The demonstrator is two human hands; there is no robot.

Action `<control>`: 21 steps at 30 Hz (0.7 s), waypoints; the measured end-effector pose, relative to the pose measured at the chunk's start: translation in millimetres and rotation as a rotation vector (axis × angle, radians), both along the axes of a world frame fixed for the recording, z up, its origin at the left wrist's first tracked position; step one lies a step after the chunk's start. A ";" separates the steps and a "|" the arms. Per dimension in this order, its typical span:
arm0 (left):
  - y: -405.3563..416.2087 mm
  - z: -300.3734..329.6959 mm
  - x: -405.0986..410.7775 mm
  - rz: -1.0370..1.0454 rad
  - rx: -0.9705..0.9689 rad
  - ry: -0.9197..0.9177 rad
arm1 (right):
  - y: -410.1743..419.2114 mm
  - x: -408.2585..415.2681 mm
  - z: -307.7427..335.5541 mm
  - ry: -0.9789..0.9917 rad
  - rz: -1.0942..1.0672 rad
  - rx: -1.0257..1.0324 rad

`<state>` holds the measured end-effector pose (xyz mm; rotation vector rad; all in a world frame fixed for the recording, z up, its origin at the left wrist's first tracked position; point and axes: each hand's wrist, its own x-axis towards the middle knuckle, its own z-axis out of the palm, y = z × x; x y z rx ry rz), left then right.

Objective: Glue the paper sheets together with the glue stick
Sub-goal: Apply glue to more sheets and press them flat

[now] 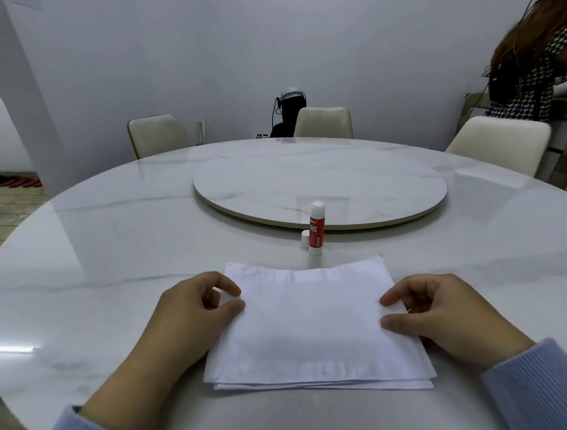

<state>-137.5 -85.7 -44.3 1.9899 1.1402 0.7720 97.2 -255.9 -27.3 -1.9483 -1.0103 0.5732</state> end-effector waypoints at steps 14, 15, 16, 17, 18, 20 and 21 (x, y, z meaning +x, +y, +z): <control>0.7 -4.1 3.5 0.107 0.056 0.066 | -1.7 2.5 -2.2 -0.027 -0.020 -0.039; 0.4 -4.8 3.6 0.115 0.074 0.070 | -1.8 2.6 -2.3 -0.045 -0.024 -0.042; -0.1 -5.5 3.8 0.119 0.090 0.077 | -1.9 2.9 -2.7 -0.063 -0.030 -0.050; -0.5 -6.1 4.2 0.120 0.104 0.087 | -1.9 2.9 -2.8 -0.078 -0.036 -0.060; -0.7 -6.7 4.4 0.121 0.115 0.094 | -2.2 3.0 -2.8 -0.087 -0.039 -0.072; -1.6 -7.5 4.8 0.127 0.133 0.099 | -2.8 2.5 -2.5 -0.084 -0.044 -0.079; -2.2 -7.8 4.9 0.132 0.147 0.101 | -2.8 2.5 -2.8 -0.077 -0.050 -0.070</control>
